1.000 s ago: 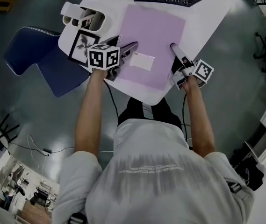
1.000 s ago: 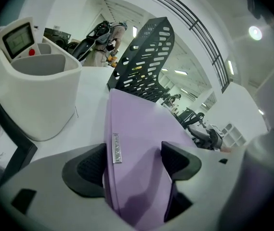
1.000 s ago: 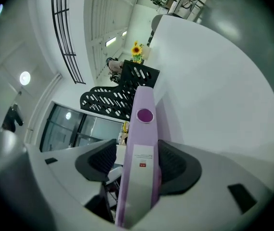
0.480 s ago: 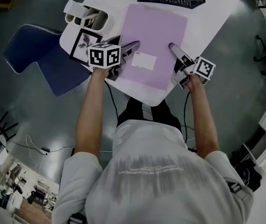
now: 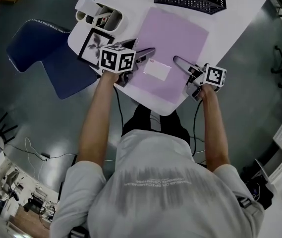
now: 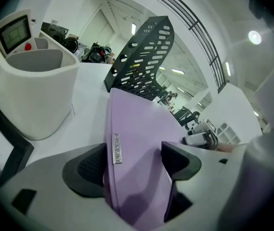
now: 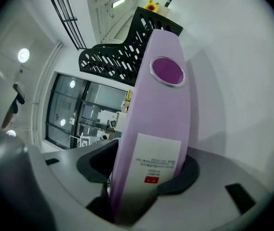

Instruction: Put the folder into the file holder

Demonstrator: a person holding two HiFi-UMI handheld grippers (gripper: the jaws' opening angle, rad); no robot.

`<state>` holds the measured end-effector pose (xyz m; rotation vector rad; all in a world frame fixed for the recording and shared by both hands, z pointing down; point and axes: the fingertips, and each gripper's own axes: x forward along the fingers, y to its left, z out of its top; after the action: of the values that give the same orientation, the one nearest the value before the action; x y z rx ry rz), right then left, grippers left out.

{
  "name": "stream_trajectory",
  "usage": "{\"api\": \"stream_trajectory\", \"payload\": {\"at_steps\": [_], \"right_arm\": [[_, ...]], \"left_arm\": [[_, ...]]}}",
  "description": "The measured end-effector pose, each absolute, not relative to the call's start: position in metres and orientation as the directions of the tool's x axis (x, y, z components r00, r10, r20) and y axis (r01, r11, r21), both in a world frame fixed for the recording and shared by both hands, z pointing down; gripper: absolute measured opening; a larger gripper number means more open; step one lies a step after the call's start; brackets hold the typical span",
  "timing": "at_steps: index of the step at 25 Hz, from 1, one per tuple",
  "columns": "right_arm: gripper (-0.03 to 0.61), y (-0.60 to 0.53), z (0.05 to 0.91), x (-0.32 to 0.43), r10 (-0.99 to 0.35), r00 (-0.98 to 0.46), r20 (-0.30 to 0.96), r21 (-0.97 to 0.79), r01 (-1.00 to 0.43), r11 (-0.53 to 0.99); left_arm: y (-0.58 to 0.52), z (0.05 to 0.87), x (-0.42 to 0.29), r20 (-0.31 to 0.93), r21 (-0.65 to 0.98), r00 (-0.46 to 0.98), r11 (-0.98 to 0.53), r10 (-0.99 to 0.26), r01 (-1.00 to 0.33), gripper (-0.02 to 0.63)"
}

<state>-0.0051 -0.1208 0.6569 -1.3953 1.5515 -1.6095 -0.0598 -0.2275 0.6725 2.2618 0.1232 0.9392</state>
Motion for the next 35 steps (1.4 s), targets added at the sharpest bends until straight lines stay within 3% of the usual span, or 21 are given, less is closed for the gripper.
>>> {"api": "stream_trajectory", "payload": {"at_steps": [15, 29, 30, 32, 35], "right_arm": [[0.21, -0.111, 0.655, -0.014, -0.93, -0.235, 0.283, -0.949, -0.212, -0.235], [0.187, -0.077, 0.579, 0.005, -0.954, -0.019, 0.298, -0.849, -0.462, -0.256], [0.187, -0.071, 0.574, 0.01, -0.954, 0.006, 0.3, -0.836, -0.48, -0.266], [0.186, -0.058, 0.558, 0.017, -0.953, 0.052, 0.298, -0.801, -0.529, -0.279], [0.183, -0.043, 0.53, 0.027, -0.958, 0.108, 0.267, -0.754, -0.595, -0.278]], "left_arm": [[-0.223, 0.667, -0.064, 0.562, 0.607, 0.747, -0.791, 0.357, -0.079, 0.368], [-0.23, 0.601, -0.076, 0.431, 0.492, 0.874, -0.87, 0.224, -0.02, 0.36], [-0.234, 0.596, -0.077, 0.433, 0.476, 0.879, -0.879, 0.198, -0.036, 0.331], [-0.243, 0.585, -0.081, 0.448, 0.433, 0.886, -0.897, 0.124, -0.094, 0.187], [-0.252, 0.563, -0.082, 0.45, 0.36, 0.892, -0.922, 0.039, -0.141, 0.106]]}}
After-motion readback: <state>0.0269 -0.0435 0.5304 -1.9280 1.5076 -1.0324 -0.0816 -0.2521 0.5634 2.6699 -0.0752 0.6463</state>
